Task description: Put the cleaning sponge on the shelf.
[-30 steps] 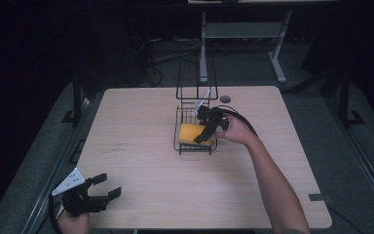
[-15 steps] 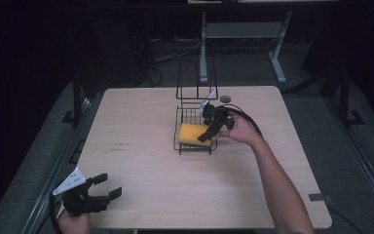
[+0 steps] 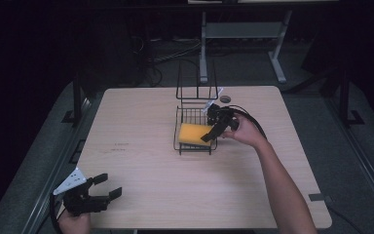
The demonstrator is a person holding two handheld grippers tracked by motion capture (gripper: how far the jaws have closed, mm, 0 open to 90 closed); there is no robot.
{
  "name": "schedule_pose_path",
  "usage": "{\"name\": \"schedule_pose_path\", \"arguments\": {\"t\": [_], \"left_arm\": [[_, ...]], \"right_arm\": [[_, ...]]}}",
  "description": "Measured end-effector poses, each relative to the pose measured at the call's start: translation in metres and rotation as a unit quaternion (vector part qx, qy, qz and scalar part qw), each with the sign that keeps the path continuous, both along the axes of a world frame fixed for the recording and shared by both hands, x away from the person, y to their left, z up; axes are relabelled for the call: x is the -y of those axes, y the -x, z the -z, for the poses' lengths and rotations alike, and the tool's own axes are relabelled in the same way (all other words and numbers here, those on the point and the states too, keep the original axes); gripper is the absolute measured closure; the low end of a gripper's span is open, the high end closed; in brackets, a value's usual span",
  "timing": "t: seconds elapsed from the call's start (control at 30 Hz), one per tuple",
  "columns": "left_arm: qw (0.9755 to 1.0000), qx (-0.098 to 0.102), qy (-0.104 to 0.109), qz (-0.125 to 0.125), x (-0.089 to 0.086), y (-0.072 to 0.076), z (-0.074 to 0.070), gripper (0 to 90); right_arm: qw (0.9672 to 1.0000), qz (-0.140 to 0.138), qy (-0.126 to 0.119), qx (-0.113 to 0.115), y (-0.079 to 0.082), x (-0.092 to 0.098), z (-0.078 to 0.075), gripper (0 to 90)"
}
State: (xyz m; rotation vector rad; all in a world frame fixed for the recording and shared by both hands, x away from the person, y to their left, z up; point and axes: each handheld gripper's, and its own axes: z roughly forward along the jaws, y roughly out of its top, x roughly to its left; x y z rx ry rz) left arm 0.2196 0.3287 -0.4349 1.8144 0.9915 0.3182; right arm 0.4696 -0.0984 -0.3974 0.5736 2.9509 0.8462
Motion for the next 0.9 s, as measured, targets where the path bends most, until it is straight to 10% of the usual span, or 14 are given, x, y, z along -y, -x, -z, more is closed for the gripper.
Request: {"name": "schedule_pose_path", "arguments": {"t": [0.9], "left_arm": [[1.0000,-0.002,-0.001,-0.002,0.001,-0.004,0.000,14.0]], "right_arm": [[0.9995,0.030,0.008,0.002,0.006,0.036,-0.014,15.7]]}}
